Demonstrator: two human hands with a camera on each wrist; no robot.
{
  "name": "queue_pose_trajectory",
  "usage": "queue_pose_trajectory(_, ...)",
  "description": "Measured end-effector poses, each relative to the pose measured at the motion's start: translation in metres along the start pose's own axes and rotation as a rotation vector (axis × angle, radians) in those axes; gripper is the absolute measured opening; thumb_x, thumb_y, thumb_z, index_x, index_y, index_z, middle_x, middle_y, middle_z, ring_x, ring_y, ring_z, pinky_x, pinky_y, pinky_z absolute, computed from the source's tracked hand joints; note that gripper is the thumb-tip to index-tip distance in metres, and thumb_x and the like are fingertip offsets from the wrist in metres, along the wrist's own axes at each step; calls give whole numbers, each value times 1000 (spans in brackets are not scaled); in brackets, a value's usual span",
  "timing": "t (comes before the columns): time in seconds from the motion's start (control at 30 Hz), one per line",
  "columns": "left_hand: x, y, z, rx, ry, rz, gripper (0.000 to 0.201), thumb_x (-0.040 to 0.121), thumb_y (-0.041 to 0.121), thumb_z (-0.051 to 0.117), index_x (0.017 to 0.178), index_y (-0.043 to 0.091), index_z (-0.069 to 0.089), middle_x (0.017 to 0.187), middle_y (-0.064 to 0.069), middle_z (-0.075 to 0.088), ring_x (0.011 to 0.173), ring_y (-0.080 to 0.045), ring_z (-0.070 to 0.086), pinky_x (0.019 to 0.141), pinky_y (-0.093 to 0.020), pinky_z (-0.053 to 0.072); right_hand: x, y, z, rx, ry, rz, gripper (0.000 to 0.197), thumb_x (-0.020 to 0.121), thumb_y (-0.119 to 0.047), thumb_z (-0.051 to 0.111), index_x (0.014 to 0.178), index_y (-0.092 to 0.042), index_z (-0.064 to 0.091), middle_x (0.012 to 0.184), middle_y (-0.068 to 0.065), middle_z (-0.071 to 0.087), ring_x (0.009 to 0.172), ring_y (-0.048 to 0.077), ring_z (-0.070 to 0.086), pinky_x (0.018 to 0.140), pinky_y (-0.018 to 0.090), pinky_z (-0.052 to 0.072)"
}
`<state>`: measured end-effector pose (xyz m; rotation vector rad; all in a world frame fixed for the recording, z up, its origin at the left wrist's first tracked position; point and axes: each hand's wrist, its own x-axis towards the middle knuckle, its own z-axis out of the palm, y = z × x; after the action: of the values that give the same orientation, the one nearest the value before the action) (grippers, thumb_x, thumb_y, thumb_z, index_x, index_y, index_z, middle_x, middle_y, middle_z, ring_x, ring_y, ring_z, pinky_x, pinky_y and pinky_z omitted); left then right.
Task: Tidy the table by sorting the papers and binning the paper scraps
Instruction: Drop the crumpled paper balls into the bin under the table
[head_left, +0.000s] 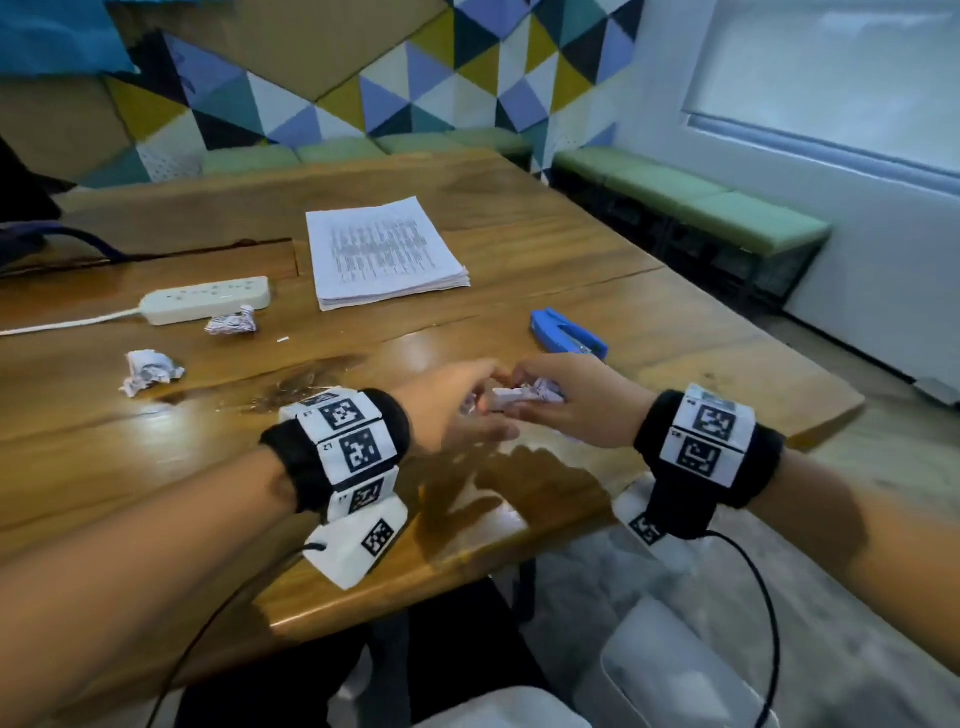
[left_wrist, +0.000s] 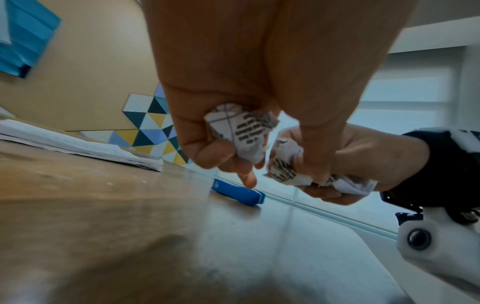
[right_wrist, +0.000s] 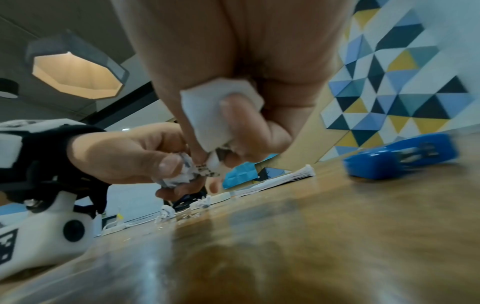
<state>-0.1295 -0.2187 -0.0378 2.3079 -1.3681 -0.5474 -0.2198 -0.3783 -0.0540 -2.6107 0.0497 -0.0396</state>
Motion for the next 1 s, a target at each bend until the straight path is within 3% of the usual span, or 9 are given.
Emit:
queue_pose_trajectory(0.13,19,21,23,58,-67,86,43,85,34,63,125,29,48,98,11,54,77,2,48,65,-10,36,-44,32,-16,-33,-46,76,22,88,-33,62,101,-15,59,81,-4,57,72,13,51,67,27,40)
queue_pose_trajectory(0.33,20,64,54,65,3,326,31,85,35,62,115,28,57,92,12,59,71,4,49,65,-8,38,-124,79,-11,67,-261,200,19,77,-25,73,81,-35,57,79,-10,60,73,10,54,71,31,46)
queue_pose_trajectory(0.43,18,86,69,45,-99,412,31,86,39,59,115,29,57,91,14,59,80,-5,55,76,-25,48,-155,102,7,185,-318,300,24,73,-18,73,75,-35,56,76,-8,60,71,10,55,69,29,47)
queue_pose_trajectory(0.5,20,99,83,32,-175,443,29,87,37,59,115,29,56,88,16,56,81,-4,53,75,-25,47,-171,121,29,210,-358,371,23,73,-15,74,75,-31,57,72,-12,57,64,4,52,64,19,43)
queue_pose_trajectory(0.63,31,119,119,-29,-264,465,30,88,37,56,117,29,55,95,13,58,88,-4,54,78,-20,45,-186,166,70,200,-445,568,18,76,-25,73,76,-33,56,65,-5,57,48,15,53,50,28,49)
queue_pose_trajectory(0.73,37,120,147,-14,-293,469,28,90,35,55,117,27,55,99,10,58,89,-5,54,79,-21,46,-189,193,103,154,-454,719,17,82,-27,68,97,-25,60,69,-6,52,48,10,53,44,22,46)
queue_pose_trajectory(0.8,60,126,183,-9,-396,429,26,91,33,54,116,26,54,98,10,57,87,-5,52,76,-19,43,-203,221,128,194,-482,856,14,84,-25,65,97,-24,60,66,-6,51,49,11,53,42,21,46)
queue_pose_trajectory(0.9,78,119,205,-33,-420,354,22,92,27,54,113,23,57,95,9,57,85,-7,52,66,-14,37,-207,247,154,200,-440,946,10,81,-36,68,86,-29,61,74,5,69,59,21,64,53,32,59)
queue_pose_trajectory(1.0,98,118,233,-74,-452,237,15,92,22,53,106,22,60,92,4,58,82,-10,53,65,-19,37,-215,268,172,195,-428,990,26,82,-33,69,106,-24,63,90,3,70,69,24,65,66,33,59)
